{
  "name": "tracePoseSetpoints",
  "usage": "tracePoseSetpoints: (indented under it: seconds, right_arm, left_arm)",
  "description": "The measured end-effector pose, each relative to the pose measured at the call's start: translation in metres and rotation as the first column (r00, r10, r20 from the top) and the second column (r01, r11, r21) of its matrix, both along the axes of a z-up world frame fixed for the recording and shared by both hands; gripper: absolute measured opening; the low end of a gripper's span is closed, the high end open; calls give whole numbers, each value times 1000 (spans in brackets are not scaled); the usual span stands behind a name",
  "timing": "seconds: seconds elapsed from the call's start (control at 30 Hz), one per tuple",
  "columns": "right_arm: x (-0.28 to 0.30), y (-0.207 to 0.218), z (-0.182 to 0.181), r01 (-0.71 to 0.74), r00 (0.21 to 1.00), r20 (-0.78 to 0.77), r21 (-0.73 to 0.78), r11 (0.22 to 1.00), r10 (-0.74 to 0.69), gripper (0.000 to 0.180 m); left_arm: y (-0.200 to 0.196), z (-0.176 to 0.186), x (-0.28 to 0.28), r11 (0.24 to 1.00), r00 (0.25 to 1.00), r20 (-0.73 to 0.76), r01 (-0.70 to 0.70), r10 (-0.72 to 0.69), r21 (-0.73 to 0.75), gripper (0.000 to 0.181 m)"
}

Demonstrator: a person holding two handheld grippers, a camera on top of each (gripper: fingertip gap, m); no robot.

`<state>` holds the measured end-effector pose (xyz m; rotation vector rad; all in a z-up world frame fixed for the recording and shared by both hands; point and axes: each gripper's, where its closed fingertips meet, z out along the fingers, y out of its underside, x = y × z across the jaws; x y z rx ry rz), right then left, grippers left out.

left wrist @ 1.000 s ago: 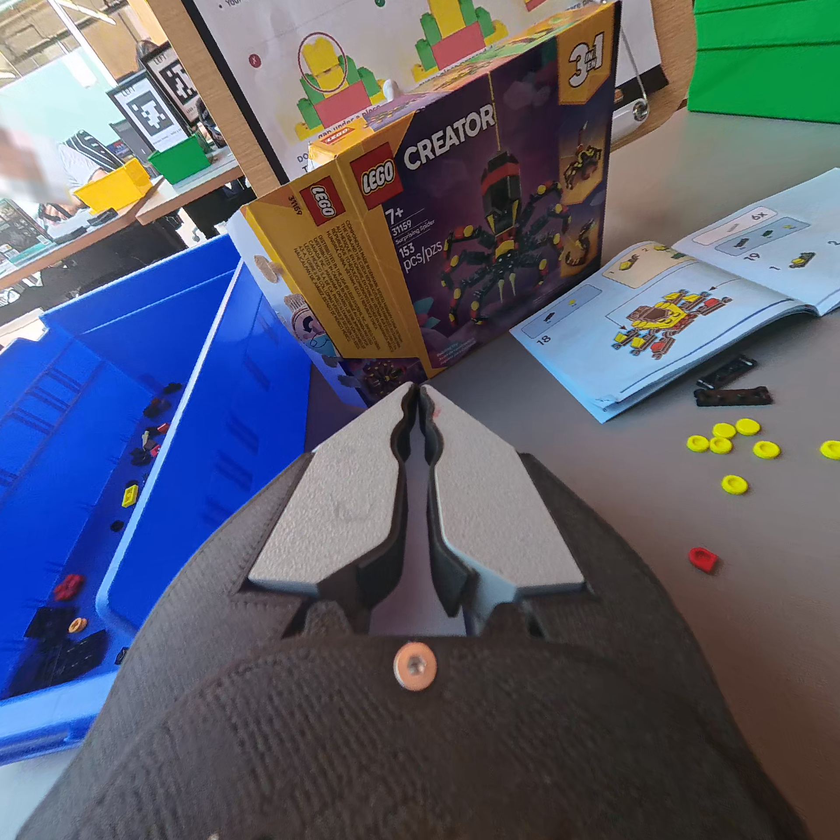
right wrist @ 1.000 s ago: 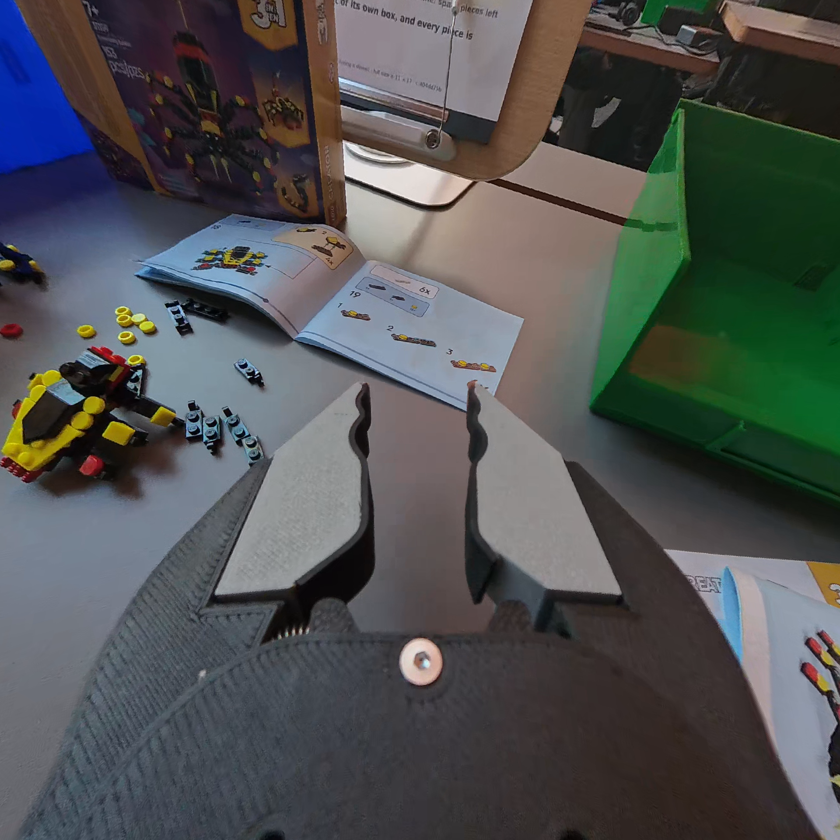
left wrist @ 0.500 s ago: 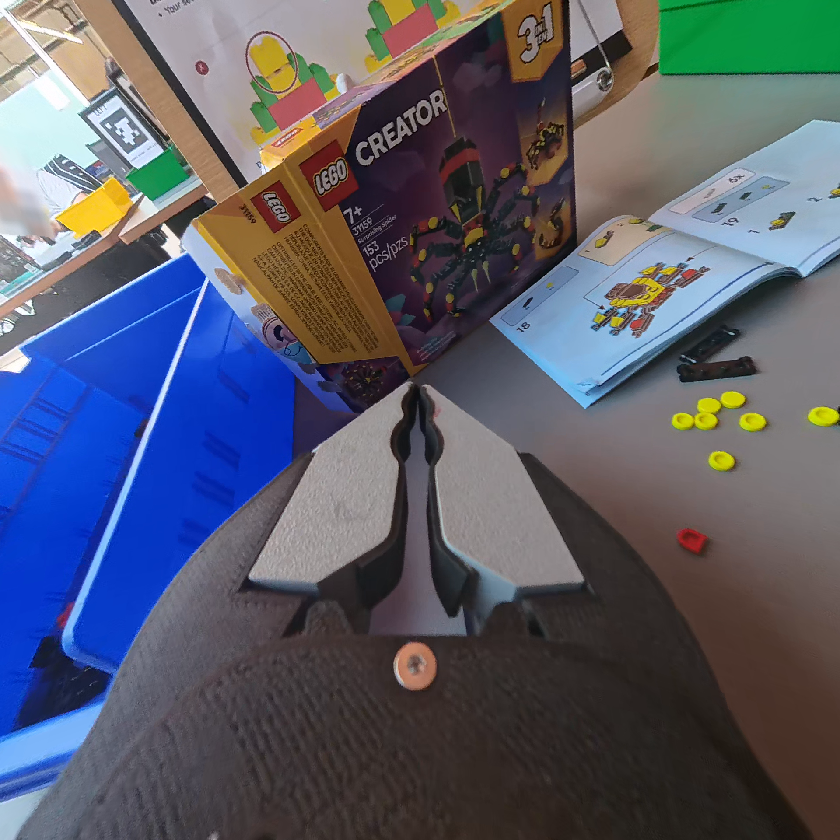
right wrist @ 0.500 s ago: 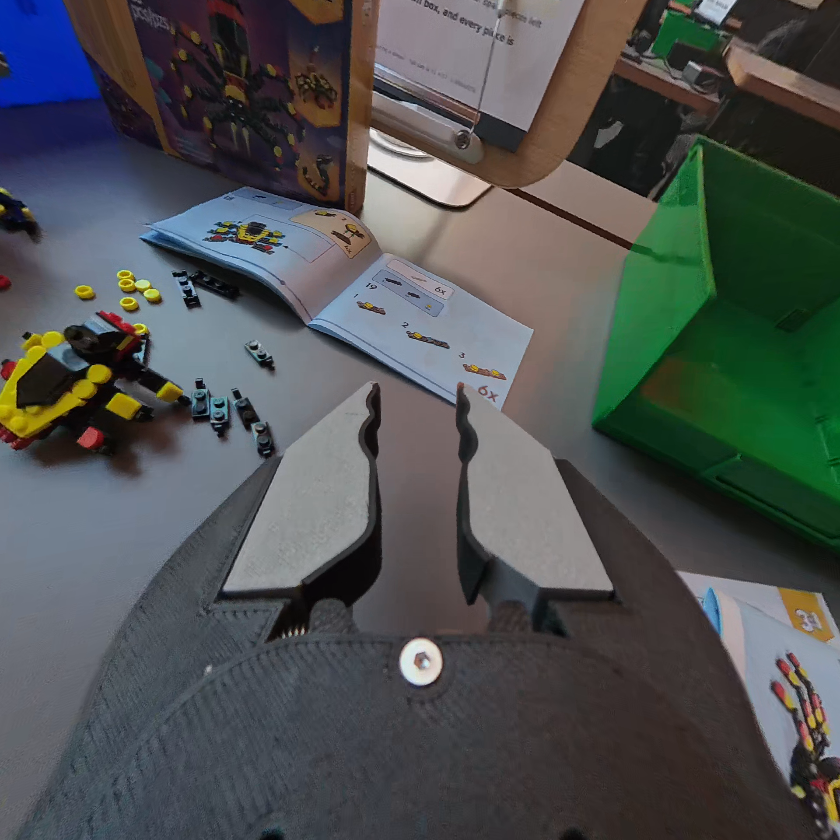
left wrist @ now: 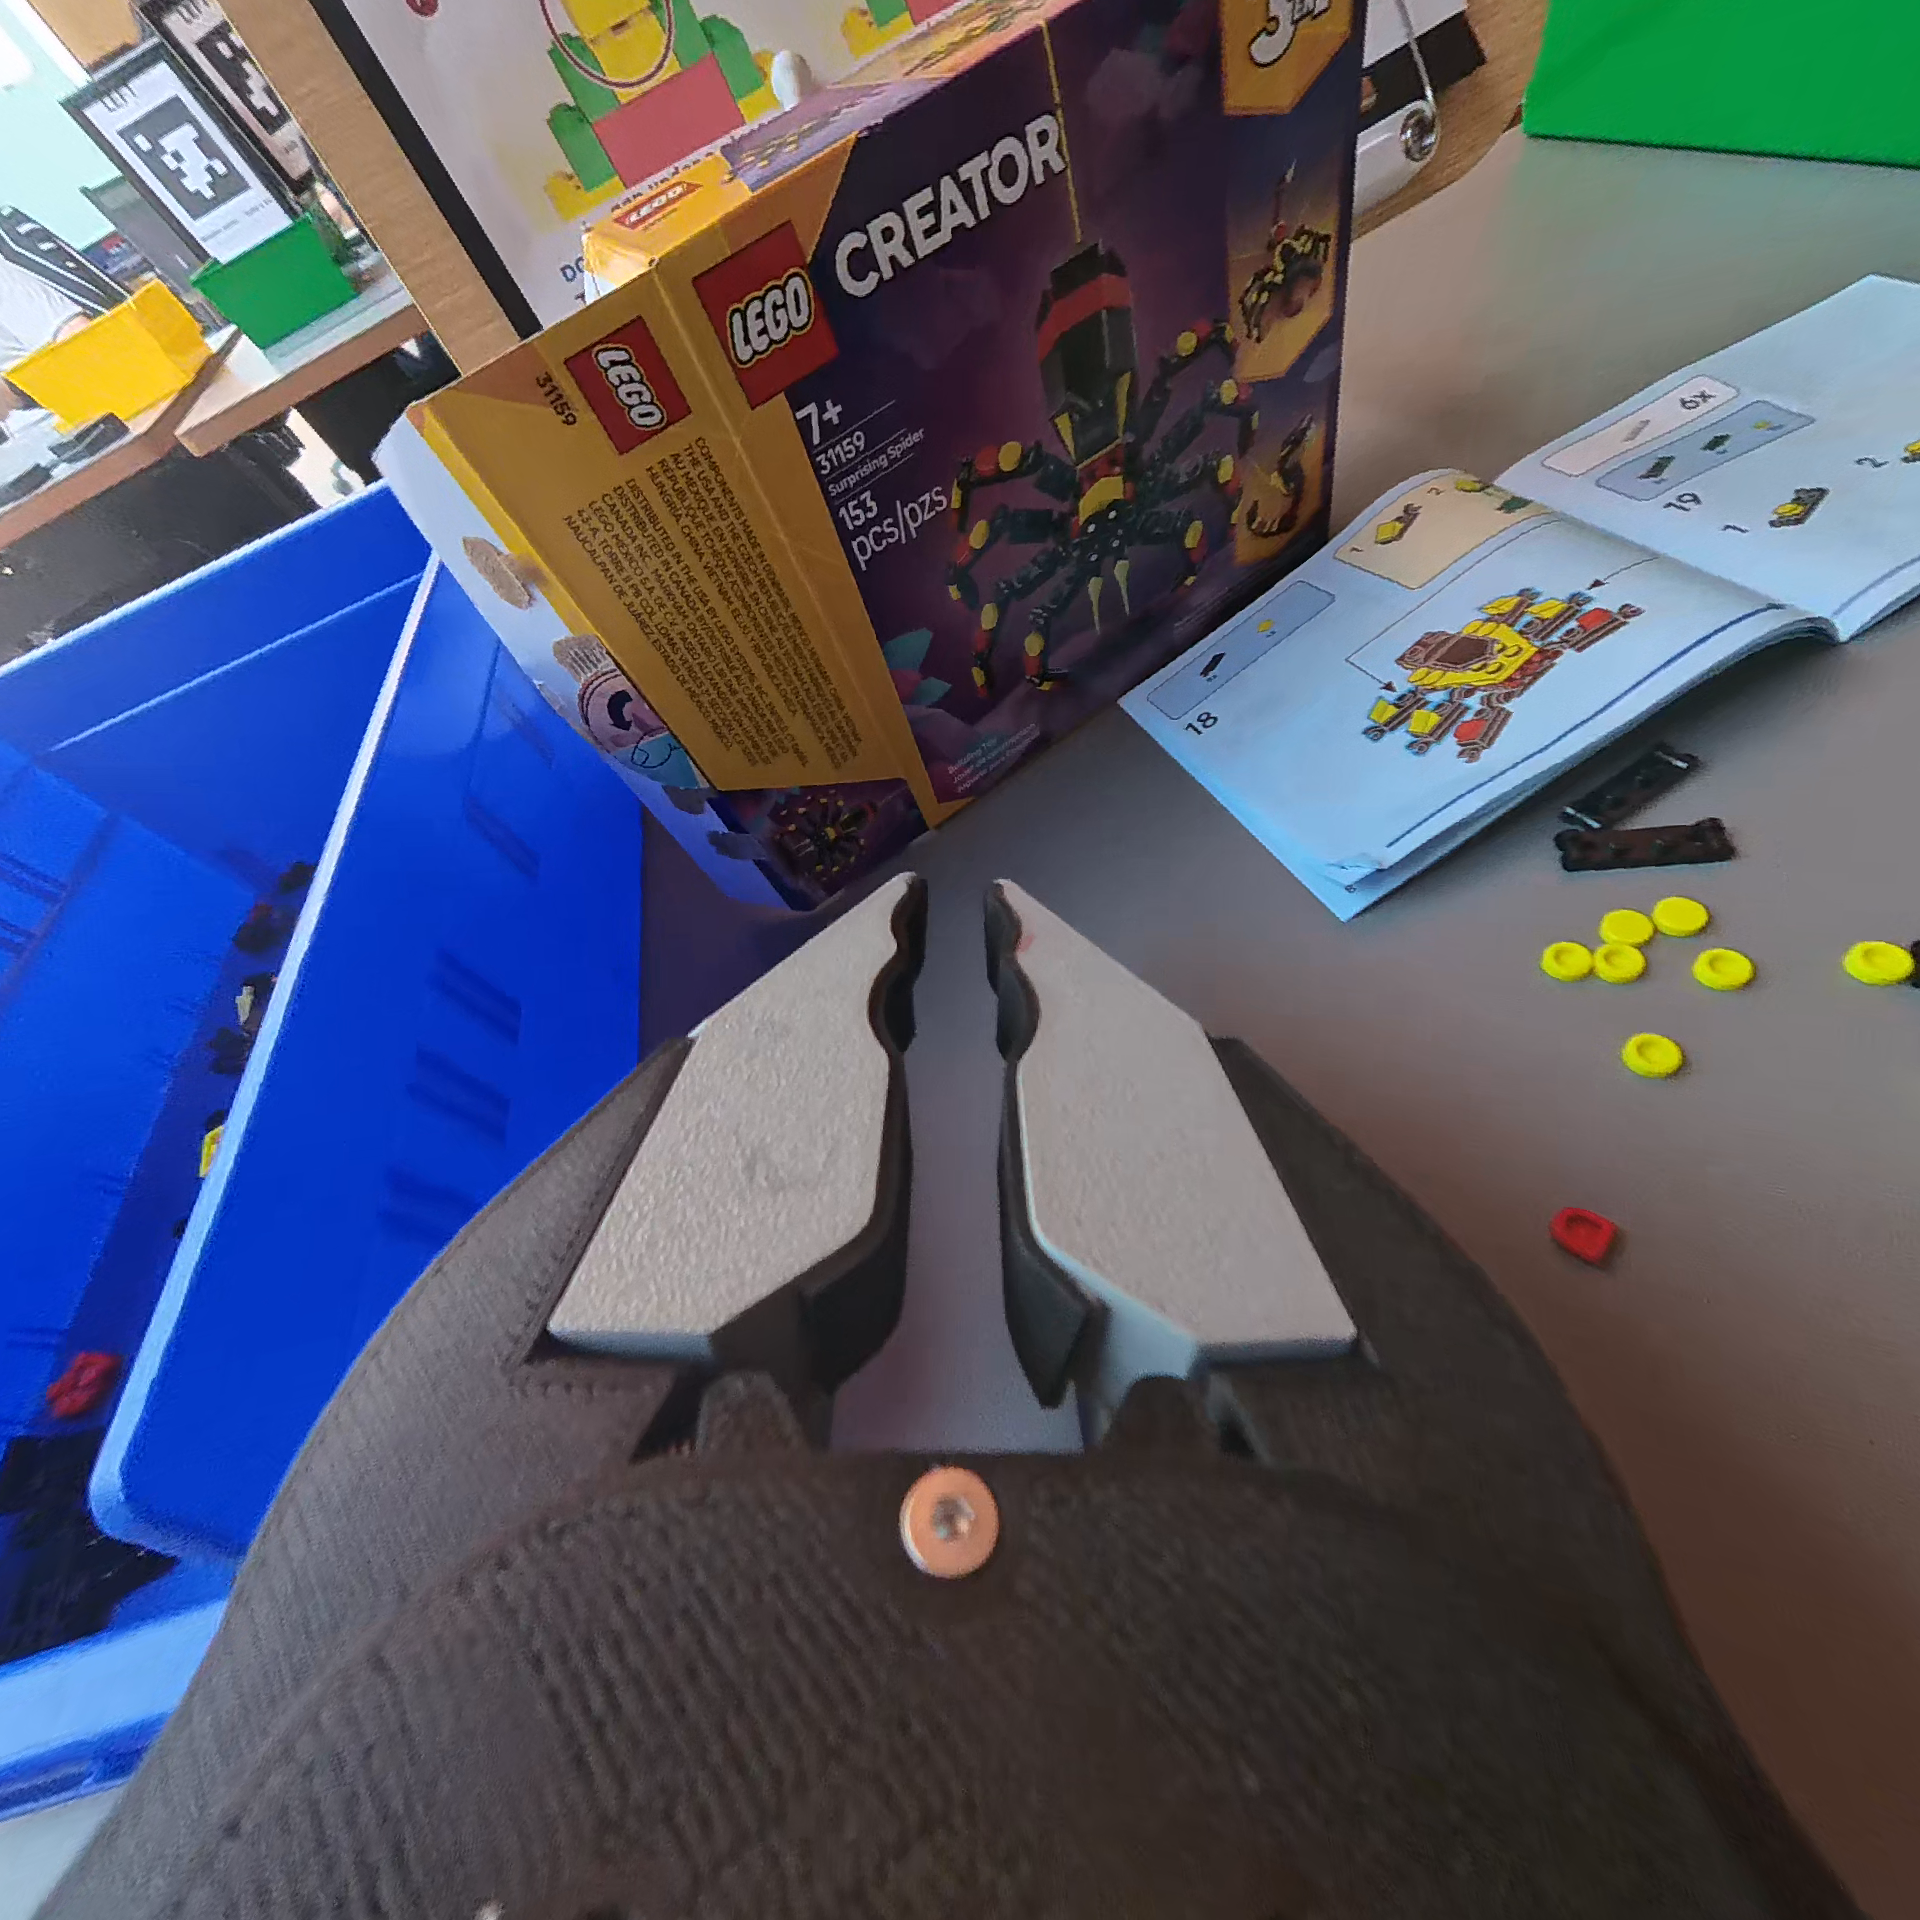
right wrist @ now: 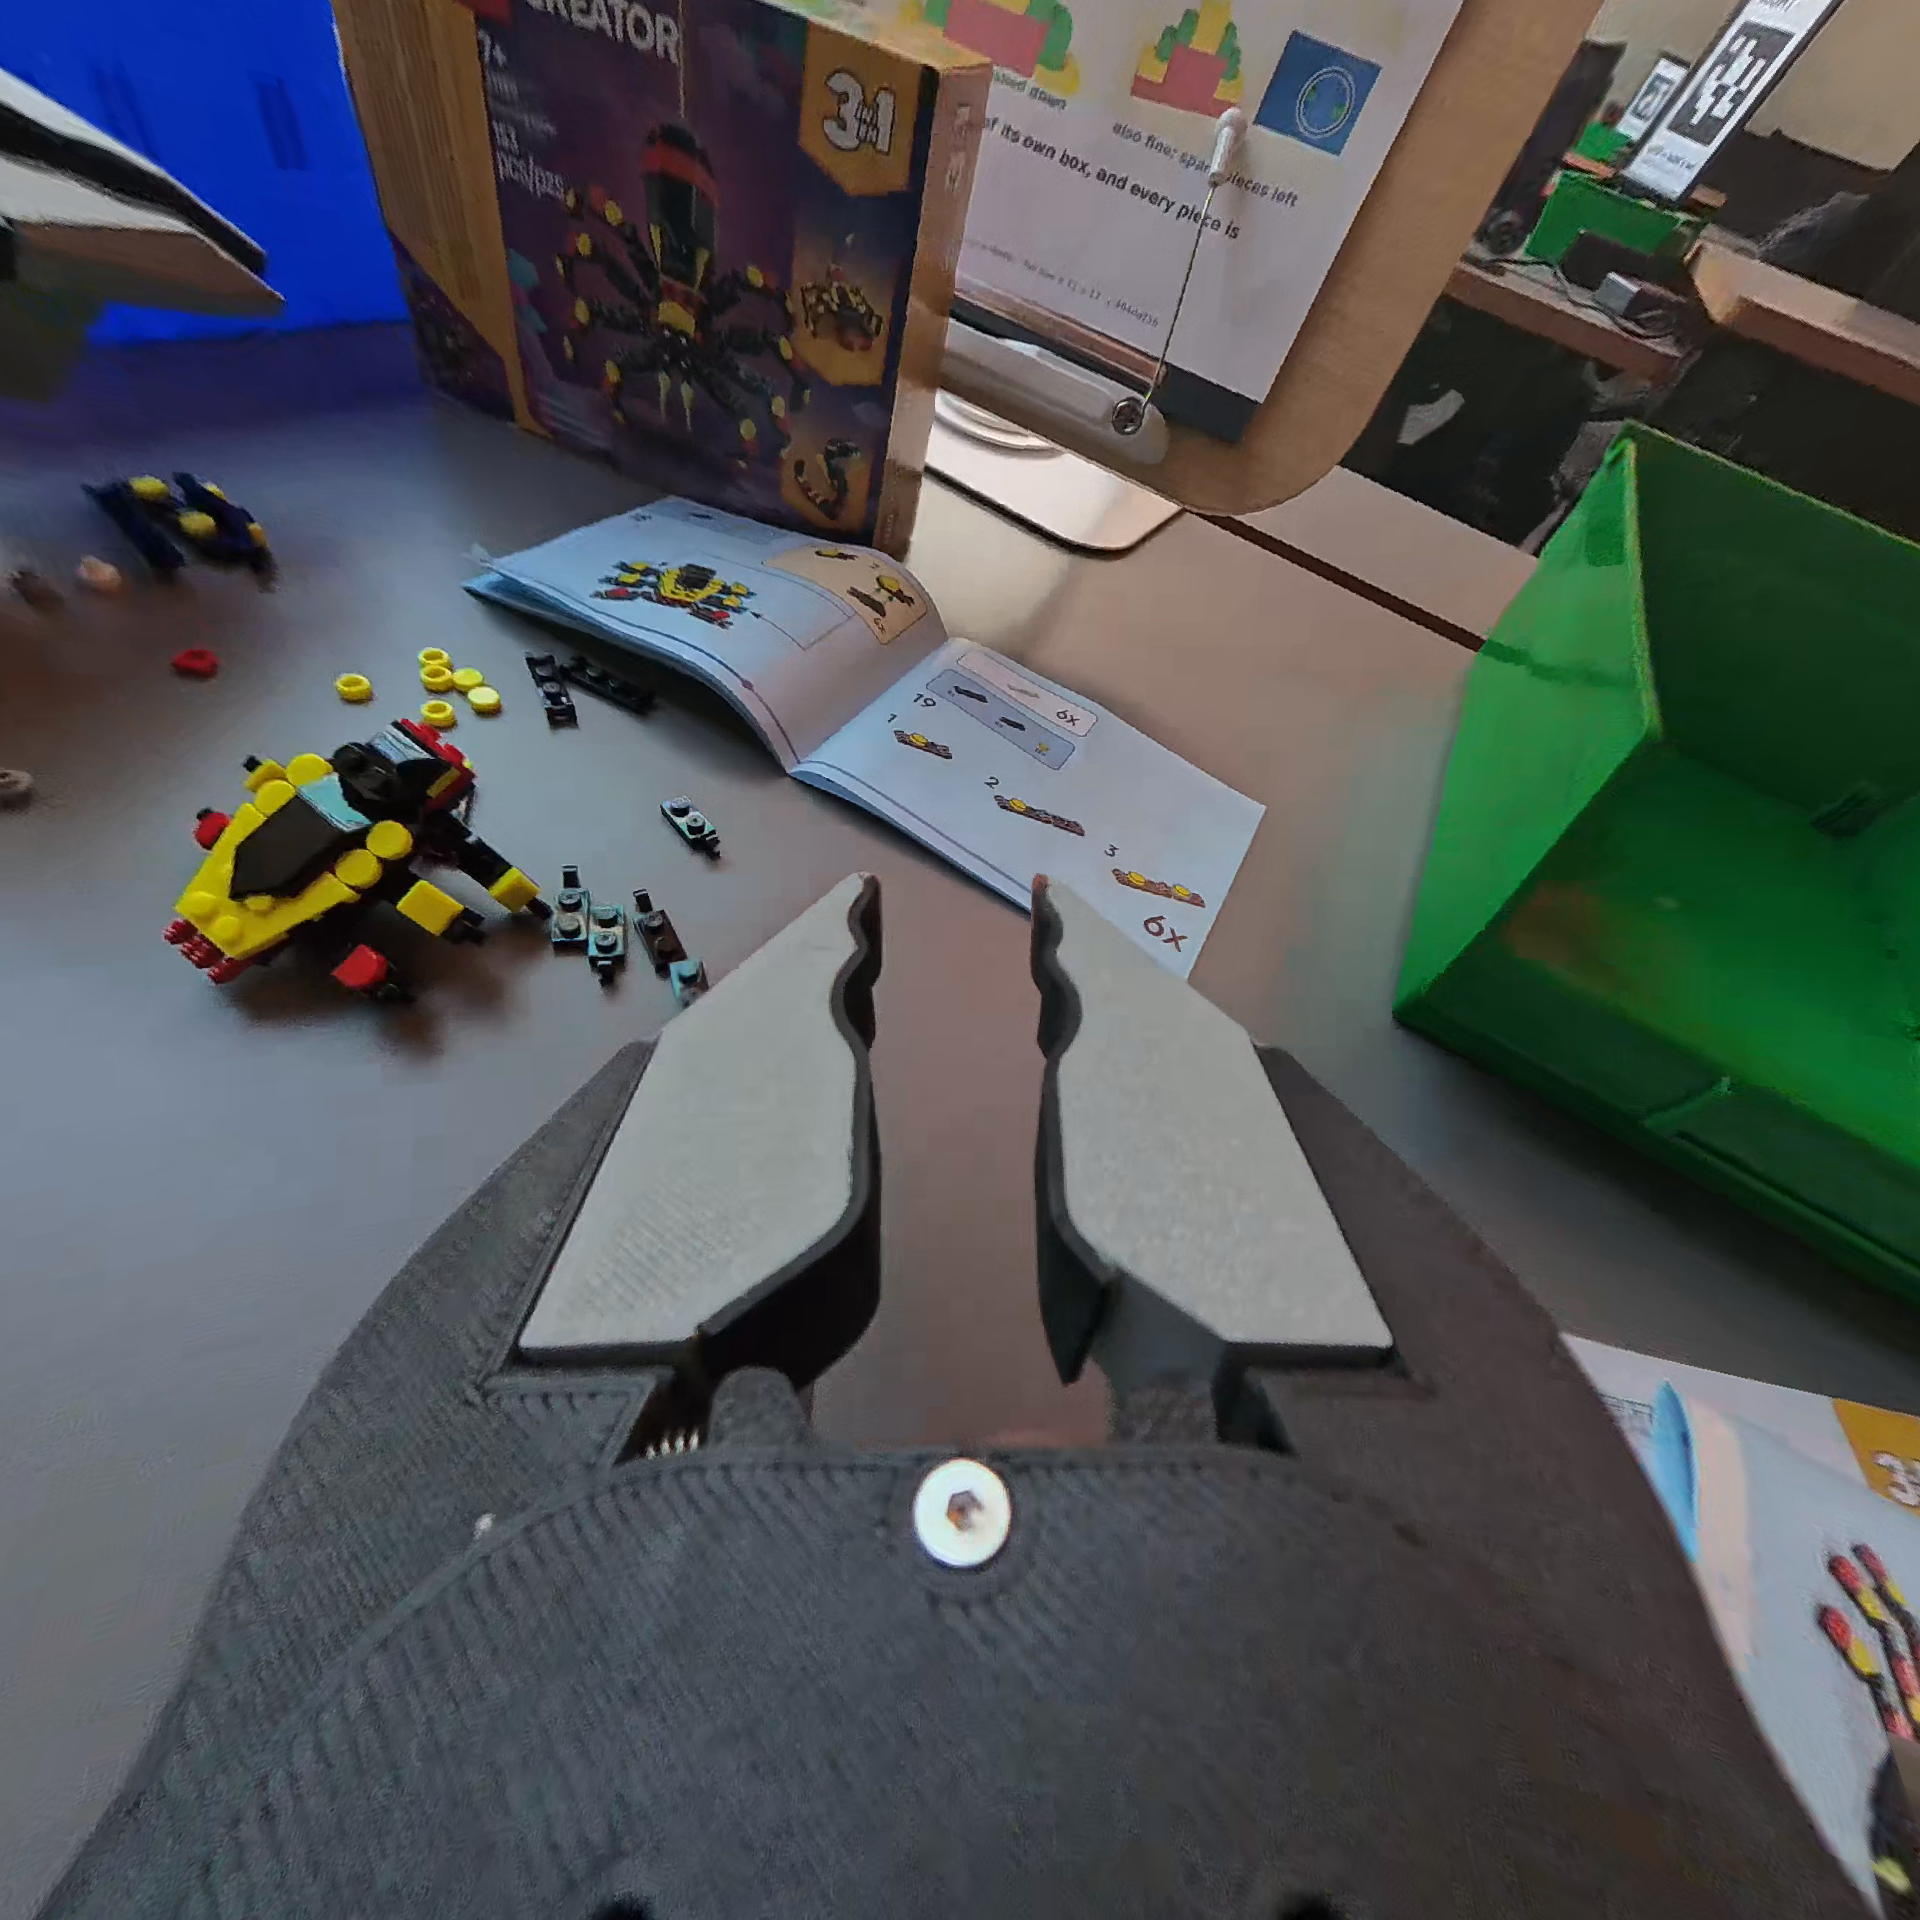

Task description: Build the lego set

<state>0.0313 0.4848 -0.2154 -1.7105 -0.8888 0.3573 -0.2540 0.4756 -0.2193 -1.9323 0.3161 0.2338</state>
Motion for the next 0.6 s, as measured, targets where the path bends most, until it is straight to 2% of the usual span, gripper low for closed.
tracePoseSetpoints:
  seconds: [0.37, 0.6]
  right_arm:
    - [-2, -4, 0, -60, 997, -54, -53, 997, 57, 28]
    - [-6, -5, -6, -80, 997, -24, -82, 993, 78, 28]
  left_arm:
    - [1, -4, -1, 1000, 1000, -18, -9, 8, -23, 9]
    - [1, -5, 2, 1000, 998, -59, -4, 2, -26, 7]
